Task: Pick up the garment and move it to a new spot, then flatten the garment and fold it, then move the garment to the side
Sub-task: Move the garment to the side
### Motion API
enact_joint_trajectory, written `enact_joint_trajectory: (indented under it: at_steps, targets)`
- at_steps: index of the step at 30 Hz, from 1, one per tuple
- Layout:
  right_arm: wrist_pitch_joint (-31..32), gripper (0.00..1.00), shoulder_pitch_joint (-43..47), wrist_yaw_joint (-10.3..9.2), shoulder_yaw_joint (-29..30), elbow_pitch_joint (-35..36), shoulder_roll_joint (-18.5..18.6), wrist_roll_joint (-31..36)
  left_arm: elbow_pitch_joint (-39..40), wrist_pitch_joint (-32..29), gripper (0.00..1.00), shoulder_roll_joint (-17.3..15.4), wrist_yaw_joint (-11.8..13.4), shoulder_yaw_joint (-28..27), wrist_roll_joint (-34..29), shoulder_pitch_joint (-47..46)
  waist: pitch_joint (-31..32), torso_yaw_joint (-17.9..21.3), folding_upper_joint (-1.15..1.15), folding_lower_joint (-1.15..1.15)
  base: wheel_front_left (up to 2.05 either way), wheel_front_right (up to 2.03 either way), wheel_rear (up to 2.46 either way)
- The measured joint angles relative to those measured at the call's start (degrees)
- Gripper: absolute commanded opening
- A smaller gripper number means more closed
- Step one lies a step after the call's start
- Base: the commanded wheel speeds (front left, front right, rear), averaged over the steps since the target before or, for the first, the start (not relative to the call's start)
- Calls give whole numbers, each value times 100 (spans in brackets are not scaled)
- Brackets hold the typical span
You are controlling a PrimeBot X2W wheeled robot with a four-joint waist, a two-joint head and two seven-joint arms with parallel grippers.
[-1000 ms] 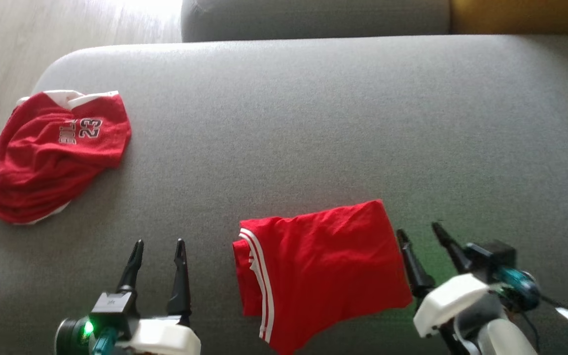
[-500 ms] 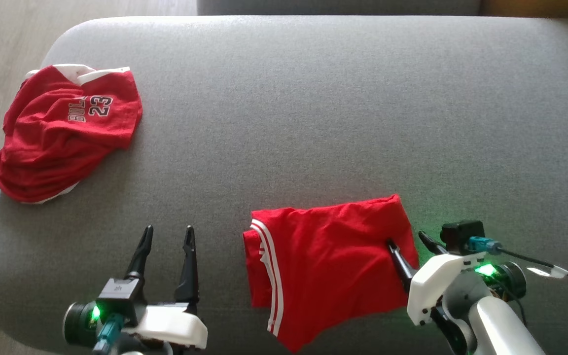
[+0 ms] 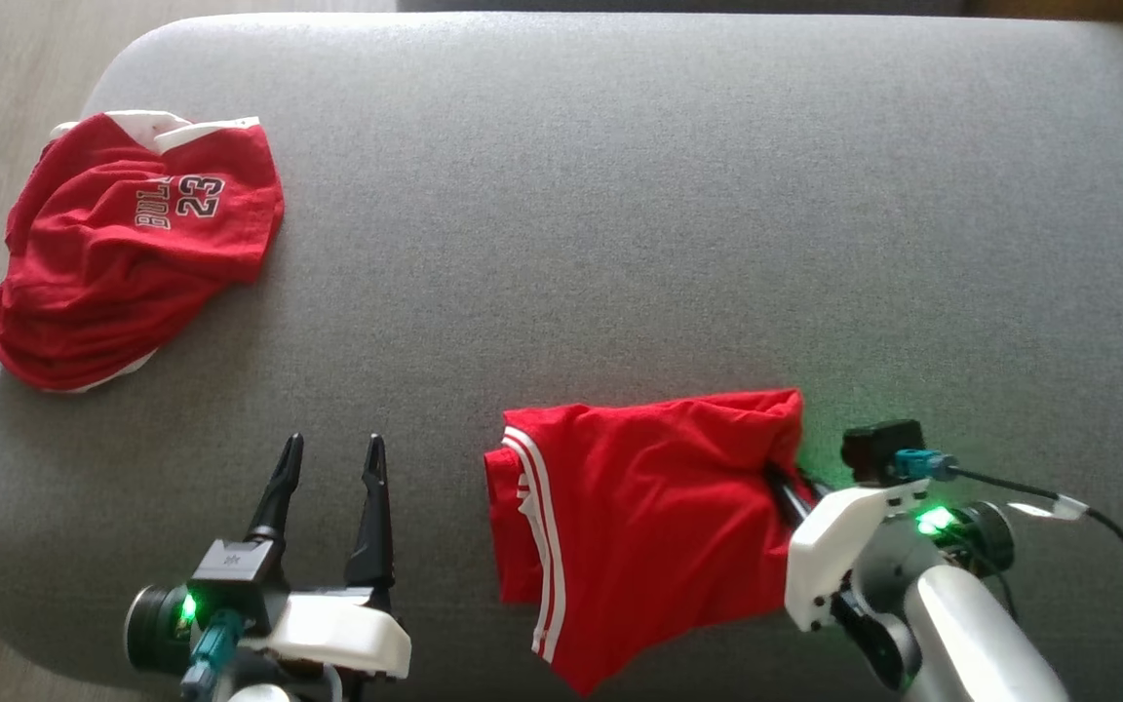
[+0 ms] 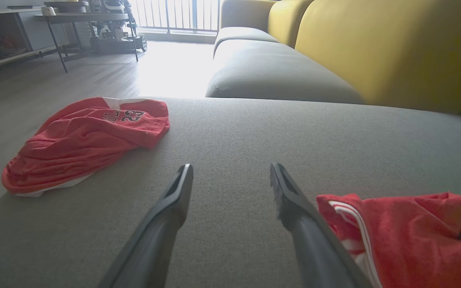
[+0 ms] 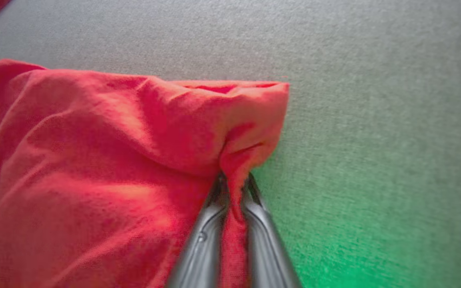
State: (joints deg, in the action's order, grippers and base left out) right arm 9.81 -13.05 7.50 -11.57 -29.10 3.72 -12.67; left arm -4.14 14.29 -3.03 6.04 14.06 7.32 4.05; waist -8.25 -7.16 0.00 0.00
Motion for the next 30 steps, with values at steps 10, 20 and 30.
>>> enact_joint_trajectory:
  at_steps: [10, 20, 30]
  targets:
    - [-252, 0, -211, 1, -602, -75, 337, 154, 21, 1, 100, 0, 2, 53, 0, -1, 75, 204, 0, 0, 0, 0, 0]
    - [13, 0, -1299, 2, -1432, 444, 1572, 127, 89, 1, 100, 1, -140, 231, -191, -586, -360, 677, 0, 0, 0, 0, 0]
    - [87, 0, -2871, 2, -1897, 703, 2628, -171, 230, 23, 100, -121, -712, 412, -728, -1946, -1326, 1422, 0, 0, 0, 0, 0]
